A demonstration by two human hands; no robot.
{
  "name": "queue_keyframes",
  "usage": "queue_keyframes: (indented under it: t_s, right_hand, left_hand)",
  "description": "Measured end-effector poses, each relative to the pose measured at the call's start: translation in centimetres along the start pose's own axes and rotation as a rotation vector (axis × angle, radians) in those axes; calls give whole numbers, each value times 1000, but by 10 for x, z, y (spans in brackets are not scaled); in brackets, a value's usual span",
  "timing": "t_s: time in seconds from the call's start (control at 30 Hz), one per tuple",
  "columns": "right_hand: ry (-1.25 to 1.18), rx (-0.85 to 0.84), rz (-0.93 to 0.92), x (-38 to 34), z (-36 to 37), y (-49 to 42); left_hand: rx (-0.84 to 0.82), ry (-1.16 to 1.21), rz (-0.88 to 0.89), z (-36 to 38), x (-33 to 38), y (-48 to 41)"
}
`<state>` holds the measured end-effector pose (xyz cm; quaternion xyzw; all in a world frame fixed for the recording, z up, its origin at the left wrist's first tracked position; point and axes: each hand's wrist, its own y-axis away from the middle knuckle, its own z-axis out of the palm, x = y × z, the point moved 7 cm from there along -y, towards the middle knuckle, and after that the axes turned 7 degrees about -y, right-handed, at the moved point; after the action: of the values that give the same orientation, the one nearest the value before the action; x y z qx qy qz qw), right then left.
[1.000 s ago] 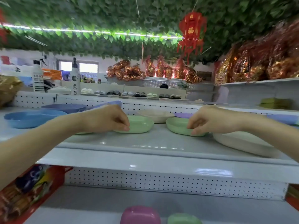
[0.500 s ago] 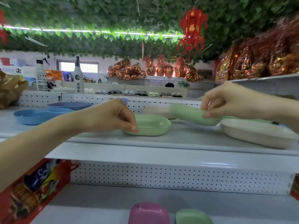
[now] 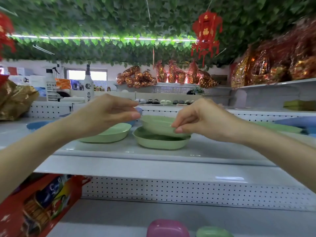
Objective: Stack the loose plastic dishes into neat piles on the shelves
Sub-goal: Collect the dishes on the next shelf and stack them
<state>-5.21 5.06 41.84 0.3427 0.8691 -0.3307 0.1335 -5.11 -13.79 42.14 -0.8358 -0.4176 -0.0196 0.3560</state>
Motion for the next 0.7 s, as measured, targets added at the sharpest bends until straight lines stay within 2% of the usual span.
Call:
queue_keyframes:
  t_s: [0.17, 0.4, 0.5, 0.57, 0.7]
  right_hand:
    - [-52, -96, -27, -6, 12, -4]
    - [95, -370, 83, 17, 15, -4]
    - [167, -418, 34, 22, 20, -1]
    - [134, -413, 13, 23, 21, 0]
    - [69, -454, 25, 26, 24, 1]
  left_hand:
    - [-259, -128, -17, 25, 1, -1]
    - [-494, -218, -29, 47, -1, -4]
    - [-457, -259, -64, 50, -12, -4]
    - [-377, -293, -91, 48, -19, -4]
    - [-363, -264, -52, 51, -12, 0]
